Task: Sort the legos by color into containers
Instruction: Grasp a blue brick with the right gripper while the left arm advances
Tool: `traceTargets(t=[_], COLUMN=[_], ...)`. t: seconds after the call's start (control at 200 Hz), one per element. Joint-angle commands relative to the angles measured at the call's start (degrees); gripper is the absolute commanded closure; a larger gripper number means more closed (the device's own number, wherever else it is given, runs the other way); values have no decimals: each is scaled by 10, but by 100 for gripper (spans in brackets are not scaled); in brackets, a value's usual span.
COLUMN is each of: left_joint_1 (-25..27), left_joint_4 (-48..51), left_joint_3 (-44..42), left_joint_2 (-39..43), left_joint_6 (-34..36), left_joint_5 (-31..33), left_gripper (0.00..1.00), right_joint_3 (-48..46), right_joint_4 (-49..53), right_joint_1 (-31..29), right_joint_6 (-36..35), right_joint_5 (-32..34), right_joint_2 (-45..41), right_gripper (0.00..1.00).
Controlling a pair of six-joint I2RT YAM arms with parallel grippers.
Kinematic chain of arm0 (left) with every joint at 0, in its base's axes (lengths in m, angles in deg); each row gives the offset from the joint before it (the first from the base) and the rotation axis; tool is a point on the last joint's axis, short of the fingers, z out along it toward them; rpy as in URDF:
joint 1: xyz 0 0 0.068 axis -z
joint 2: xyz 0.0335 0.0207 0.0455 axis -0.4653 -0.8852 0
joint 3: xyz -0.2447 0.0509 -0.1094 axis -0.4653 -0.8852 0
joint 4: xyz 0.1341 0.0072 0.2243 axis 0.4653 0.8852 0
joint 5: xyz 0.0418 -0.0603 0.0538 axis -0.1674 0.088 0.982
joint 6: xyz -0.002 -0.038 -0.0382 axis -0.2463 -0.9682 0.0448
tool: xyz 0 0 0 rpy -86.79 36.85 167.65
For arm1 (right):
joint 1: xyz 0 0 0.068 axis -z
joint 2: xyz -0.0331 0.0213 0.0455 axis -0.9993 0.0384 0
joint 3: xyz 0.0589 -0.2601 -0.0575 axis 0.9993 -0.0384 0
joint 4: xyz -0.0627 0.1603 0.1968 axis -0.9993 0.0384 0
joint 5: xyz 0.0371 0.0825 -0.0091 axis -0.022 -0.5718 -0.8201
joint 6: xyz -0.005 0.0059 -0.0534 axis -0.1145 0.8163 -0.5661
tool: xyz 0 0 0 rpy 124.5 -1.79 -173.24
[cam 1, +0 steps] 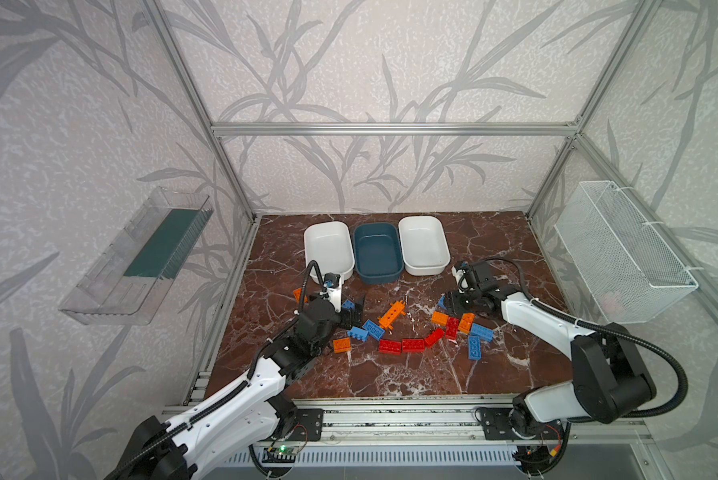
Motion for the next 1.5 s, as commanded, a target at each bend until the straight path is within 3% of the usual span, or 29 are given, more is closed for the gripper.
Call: traceTargets(t=[0.0,0.69,1.12,1.355,1.495], left_joint_1=[3,3,3,3,3], left_joint_4=[7,14,23,27,27], left_joint_3=[-2,-1,1,-1,4], left_joint_2=[-5,-4,7,19,13], left_joint_6=[-1,7,5,5,0], left_joint_5=[8,25,25,27,22], left_gripper=[2,1,1,1,1], right_joint_3=[29,108,135,138,151], right_joint_4=[18,71,109,120,146], right_joint_1=[-3,-2,-2,-2,-2], right_joint_6=[-15,-42,-30,-26,-22], right_joint_5=[-10,-31,-29,-7,12], right_joint_2=[22,132,180,178,165], right_gripper=[33,38,50,75,79])
